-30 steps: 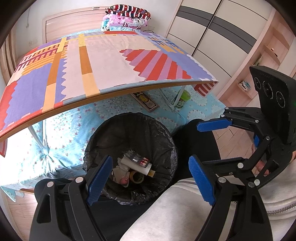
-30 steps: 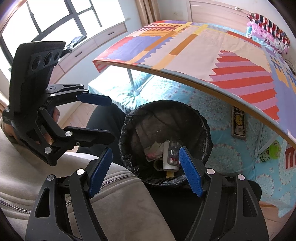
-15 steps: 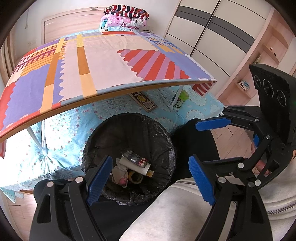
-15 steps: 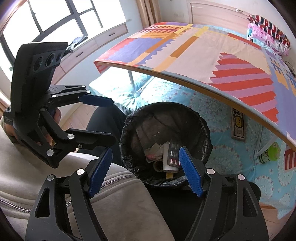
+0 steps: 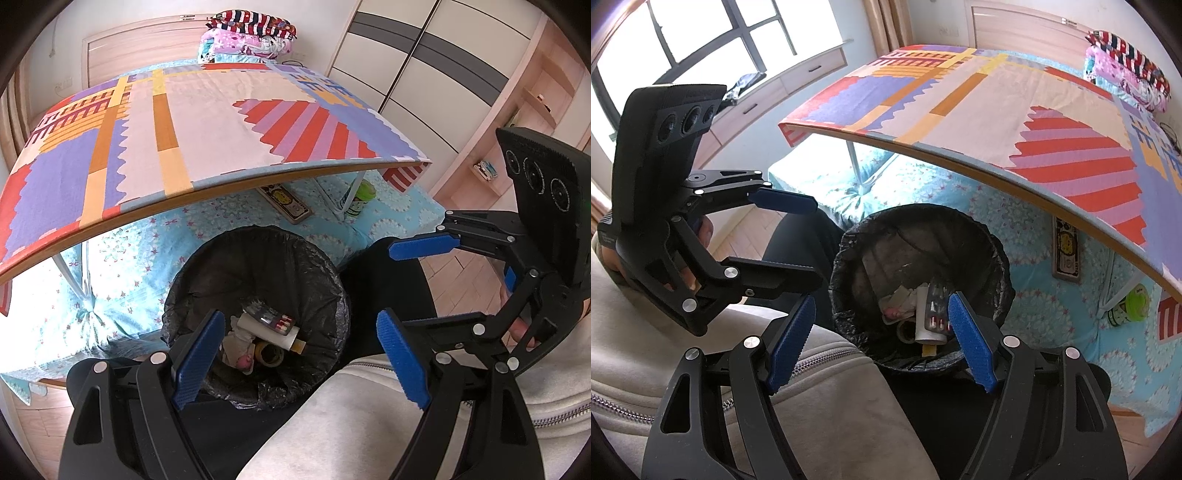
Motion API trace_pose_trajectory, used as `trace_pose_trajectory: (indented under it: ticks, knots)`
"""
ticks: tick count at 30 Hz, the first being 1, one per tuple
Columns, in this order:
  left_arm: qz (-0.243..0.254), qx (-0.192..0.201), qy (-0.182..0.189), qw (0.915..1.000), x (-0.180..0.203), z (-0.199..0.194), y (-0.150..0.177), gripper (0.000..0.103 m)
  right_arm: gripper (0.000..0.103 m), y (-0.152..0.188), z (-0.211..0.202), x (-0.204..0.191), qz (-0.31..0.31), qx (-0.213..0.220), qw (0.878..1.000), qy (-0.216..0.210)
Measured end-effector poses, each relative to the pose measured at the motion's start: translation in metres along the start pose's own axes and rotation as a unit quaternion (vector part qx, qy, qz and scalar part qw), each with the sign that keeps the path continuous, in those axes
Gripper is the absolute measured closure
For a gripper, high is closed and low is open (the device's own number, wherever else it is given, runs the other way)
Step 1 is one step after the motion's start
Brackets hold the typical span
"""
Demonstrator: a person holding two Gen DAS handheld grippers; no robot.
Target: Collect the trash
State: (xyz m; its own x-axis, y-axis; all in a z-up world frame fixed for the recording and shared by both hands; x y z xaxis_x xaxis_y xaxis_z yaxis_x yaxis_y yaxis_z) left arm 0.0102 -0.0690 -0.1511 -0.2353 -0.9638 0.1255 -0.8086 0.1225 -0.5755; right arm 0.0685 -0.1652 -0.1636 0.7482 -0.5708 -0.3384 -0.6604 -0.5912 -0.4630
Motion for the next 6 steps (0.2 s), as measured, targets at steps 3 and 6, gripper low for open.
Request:
trace_pose_trajectory:
  ticks: [3, 6]
  knots:
    - [0.001, 0.000, -0.001, 1.0000, 0.0005, 0.0002, -0.0002, 0.022, 0.029, 0.0000, 0.0002, 0.0000, 0.000, 0.000, 1.000, 0.001]
    - [0.003, 0.000, 0.001, 1.0000, 0.0009, -0.0003, -0.0004, 0.022, 0.029, -0.0003, 0.0001, -0.0001, 0.000, 0.001, 1.000, 0.001]
Point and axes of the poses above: each gripper's, at about its wrist camera, not at the fingertips, and z roughly the way its jaws point, x to its right, y to its underside, the point moved 6 cm from there along z, roughly the way its jaws point, and after that the axes turned 15 degrees about z, right-handed, at the moved point
